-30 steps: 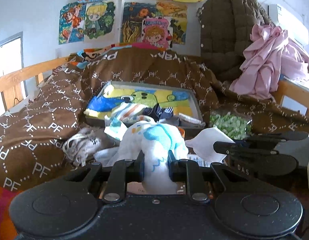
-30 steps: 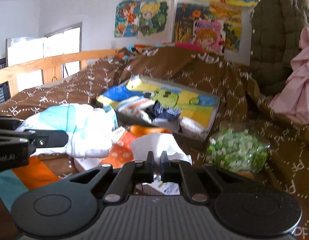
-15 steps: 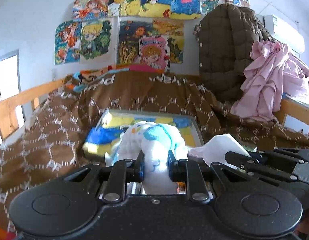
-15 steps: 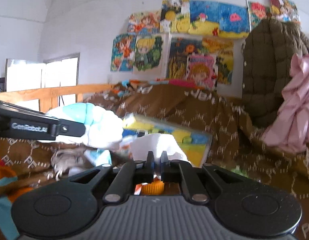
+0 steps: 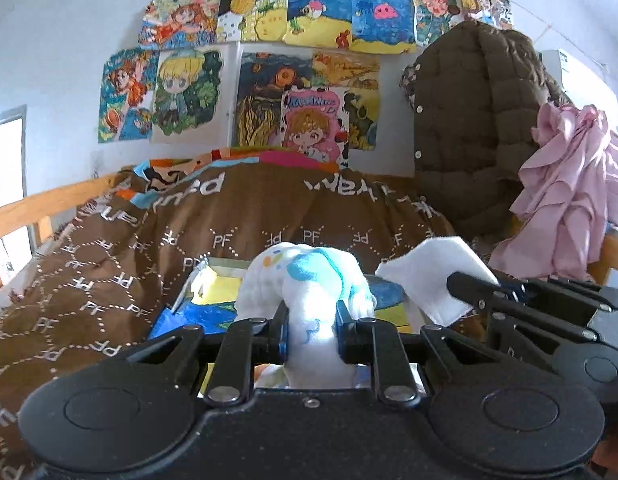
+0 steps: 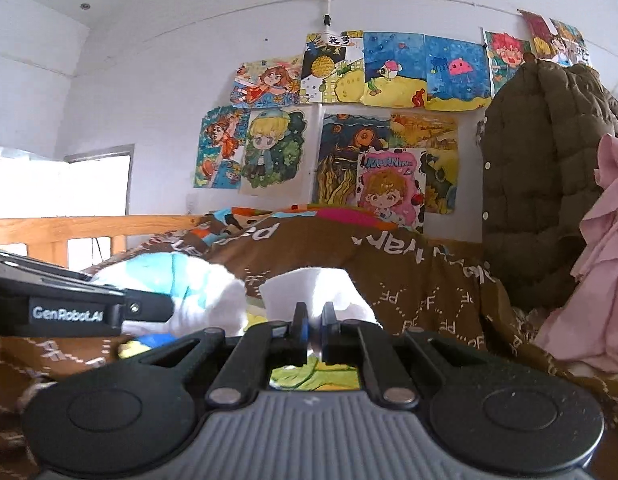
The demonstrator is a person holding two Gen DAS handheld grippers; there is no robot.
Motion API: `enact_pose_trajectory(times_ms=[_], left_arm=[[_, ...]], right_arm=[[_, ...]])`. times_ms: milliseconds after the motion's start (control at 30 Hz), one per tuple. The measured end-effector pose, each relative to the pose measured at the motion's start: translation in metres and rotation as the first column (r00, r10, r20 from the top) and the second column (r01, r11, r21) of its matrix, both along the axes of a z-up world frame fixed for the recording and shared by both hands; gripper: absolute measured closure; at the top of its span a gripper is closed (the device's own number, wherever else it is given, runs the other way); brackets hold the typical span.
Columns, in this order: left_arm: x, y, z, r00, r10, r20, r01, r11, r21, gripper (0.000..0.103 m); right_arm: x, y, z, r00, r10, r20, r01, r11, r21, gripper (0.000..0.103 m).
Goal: Organize soft objects
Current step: 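Carry both cloths into the painting tray and open both tools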
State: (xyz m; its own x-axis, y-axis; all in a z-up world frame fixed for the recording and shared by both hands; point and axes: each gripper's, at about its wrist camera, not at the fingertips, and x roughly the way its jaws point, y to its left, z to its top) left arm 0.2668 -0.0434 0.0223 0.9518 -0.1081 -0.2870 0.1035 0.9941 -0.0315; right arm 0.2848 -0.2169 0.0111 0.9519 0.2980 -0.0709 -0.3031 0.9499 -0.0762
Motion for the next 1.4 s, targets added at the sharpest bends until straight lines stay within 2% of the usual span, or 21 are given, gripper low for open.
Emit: enact_pose_trajectory(times_ms=[167, 267, 533, 767, 933, 1033, 1167, 1267, 1400], left_arm=[[0.040, 0.002, -0.015, 1.000, -0.003, -0.016, 0.003, 1.000, 0.000, 0.081], [0.061, -0.001, -0.022, 1.000, -0.009, -0.017, 0.009, 1.000, -0.004, 0.081], [0.104, -0.012, -0.040, 0.993, 0.016, -0.116, -0.033, 0.988, -0.151, 0.081], [0.116, -0.016, -0.054, 0.986, 0.011, -0.166, -0.038, 0.985, -0.165, 0.081], [0.123, -0.012, -0.065, 0.974, 0.024, -0.225, -0.062, 0.984, -0.165, 0.081], [0.127, -0.005, -0.073, 0.965, 0.030, -0.259, -0.083, 0.977, -0.196, 0.080], [0.129, 0.001, -0.081, 0.958, 0.040, -0.285, -0.106, 0.970, -0.219, 0.079], [0.131, 0.001, -0.086, 0.952, 0.035, -0.304, -0.108, 0.968, -0.227, 0.078], [0.128, -0.003, -0.090, 0.950, 0.019, -0.310, -0.089, 0.973, -0.213, 0.076]], right_arm=[[0.036, 0.003, -0.017, 1.000, -0.013, -0.011, 0.014, 1.000, 0.020, 0.097], [0.053, 0.001, -0.028, 0.997, -0.017, -0.072, 0.019, 0.999, 0.031, 0.097], [0.077, -0.019, -0.042, 0.981, -0.044, -0.191, 0.064, 0.993, 0.103, 0.097], [0.093, -0.037, -0.053, 0.951, -0.029, -0.307, 0.085, 0.982, 0.171, 0.097], [0.098, -0.036, -0.060, 0.935, -0.019, -0.354, 0.086, 0.981, 0.175, 0.096], [0.100, -0.035, -0.063, 0.925, -0.013, -0.379, 0.089, 0.979, 0.183, 0.096], [0.103, -0.033, -0.068, 0.914, -0.006, -0.406, 0.086, 0.980, 0.179, 0.096], [0.105, -0.031, -0.071, 0.905, -0.003, -0.425, 0.085, 0.981, 0.175, 0.091], [0.108, -0.030, -0.074, 0.890, -0.006, -0.455, 0.094, 0.981, 0.172, 0.090]])
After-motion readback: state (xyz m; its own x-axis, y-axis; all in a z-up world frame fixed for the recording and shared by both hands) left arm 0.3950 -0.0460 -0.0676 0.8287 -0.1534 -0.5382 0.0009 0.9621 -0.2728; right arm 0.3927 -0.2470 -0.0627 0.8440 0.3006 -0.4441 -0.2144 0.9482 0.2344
